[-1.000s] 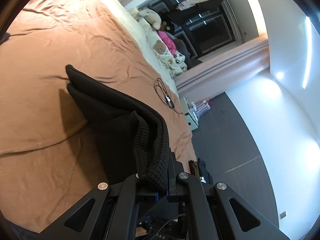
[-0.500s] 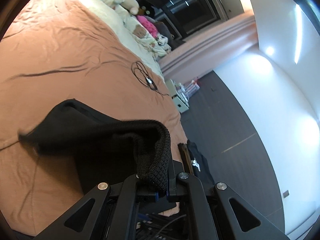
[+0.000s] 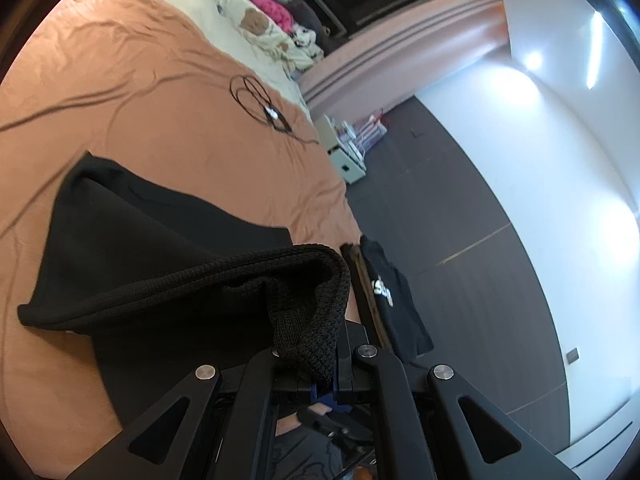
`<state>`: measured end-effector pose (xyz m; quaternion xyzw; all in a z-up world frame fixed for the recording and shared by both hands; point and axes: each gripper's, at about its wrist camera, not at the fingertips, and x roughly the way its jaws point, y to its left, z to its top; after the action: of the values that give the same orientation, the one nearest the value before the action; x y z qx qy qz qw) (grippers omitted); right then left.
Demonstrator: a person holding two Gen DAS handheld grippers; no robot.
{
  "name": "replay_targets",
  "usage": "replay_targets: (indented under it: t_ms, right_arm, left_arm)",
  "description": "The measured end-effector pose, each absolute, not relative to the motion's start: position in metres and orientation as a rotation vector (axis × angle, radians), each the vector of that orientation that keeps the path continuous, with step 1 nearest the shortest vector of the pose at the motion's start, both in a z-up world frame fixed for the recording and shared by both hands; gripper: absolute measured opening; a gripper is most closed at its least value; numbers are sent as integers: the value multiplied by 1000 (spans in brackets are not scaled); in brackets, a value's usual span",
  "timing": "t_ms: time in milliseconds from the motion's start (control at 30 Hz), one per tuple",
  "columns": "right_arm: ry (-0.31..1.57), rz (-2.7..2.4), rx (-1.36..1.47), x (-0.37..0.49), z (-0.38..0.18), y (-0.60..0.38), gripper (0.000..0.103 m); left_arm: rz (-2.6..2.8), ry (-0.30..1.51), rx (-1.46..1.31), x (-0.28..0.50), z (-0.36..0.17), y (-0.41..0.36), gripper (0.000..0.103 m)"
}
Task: Fold small clothes
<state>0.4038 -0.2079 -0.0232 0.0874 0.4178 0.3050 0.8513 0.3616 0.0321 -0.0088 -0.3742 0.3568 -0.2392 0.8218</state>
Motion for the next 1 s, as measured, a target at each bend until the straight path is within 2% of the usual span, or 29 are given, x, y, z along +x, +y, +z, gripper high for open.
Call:
replay_targets:
  t_ms: [700, 733, 767, 800, 833, 867, 900, 1000]
  right_arm:
    - [885, 506, 324, 384, -23, -309, 67]
    - [886, 501, 322, 382, -23, -311, 67]
    - [888, 497, 323, 382, -25, -314, 67]
    - [890, 497, 325, 381, -25, -316, 67]
    - [893, 493, 324, 378, -24, -317, 67]
    - [894, 491, 321, 377, -23, -318, 67]
    - [894, 491, 316, 376, -22, -319, 67]
    - [891, 494, 304, 374, -16, -318, 68]
  left_arm:
    - [-641, 985, -710, 412, -68, -90, 6]
    - [-630, 1022, -673, 417, -73, -98, 9]
    - [-628, 1042, -659, 419, -77, -103, 21]
    - [-641, 1060, -661, 420, -83, -107, 41]
    - [-649, 1064, -669, 420, -86, -108, 52]
    - [-656, 1064, -680, 420, -88, -107, 73]
    - [-650, 1055, -689, 418, -89, -103, 83]
    - [-628, 1037, -702, 415, -88, -86, 84]
